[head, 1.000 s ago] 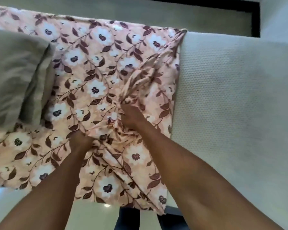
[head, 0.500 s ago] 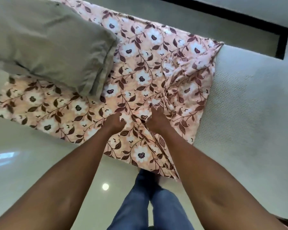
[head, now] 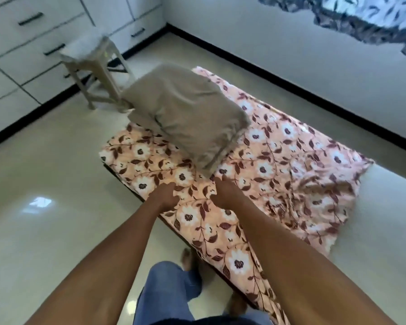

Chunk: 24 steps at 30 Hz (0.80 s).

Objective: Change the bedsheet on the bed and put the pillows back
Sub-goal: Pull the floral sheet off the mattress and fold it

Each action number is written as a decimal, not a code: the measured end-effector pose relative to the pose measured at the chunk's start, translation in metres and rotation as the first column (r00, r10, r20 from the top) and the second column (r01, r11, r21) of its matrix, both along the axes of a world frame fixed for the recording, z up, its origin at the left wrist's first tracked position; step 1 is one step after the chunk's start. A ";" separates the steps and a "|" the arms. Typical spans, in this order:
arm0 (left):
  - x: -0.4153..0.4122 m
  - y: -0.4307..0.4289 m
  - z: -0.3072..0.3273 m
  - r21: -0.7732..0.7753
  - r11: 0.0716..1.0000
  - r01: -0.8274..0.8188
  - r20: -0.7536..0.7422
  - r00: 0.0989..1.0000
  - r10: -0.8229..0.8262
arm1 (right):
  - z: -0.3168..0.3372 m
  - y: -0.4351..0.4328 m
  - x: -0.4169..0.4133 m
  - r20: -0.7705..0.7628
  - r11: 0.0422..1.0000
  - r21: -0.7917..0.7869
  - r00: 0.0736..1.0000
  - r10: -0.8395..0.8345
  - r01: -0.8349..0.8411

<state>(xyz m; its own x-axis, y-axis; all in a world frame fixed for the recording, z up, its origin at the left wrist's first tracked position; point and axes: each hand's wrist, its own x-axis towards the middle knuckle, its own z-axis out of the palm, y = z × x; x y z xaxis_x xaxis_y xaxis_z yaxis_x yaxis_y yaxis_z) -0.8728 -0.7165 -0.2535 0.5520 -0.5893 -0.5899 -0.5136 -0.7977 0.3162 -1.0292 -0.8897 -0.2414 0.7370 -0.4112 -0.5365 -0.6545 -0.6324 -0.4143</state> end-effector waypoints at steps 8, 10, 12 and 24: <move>0.178 0.073 -0.056 -0.019 0.976 -0.219 -0.033 0.975 0.218 | -0.040 0.040 0.197 -0.072 0.981 0.000 0.979 0.193 -0.194; 0.225 0.088 -0.088 -0.009 0.970 -0.241 -0.076 0.968 0.240 | -0.073 0.047 0.248 -0.128 0.981 0.055 0.973 0.192 -0.186; 0.279 0.102 -0.124 0.020 0.963 -0.270 -0.111 0.956 0.270 | -0.114 0.052 0.309 -0.186 0.985 0.118 0.971 0.150 -0.130; 0.535 0.141 -0.247 0.008 0.701 -0.713 0.014 0.701 0.713 | -0.254 0.073 0.493 -0.333 0.926 0.326 0.940 -0.078 0.192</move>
<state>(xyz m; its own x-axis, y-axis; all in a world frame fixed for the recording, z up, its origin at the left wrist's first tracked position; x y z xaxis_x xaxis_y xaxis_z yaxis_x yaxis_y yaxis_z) -0.3377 -0.5751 -0.5005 0.8099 -0.0106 -0.5865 0.2069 -0.9304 0.3025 -0.5357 -0.8163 -0.4954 0.4614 -0.2392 -0.8544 -0.8539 -0.3810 -0.3545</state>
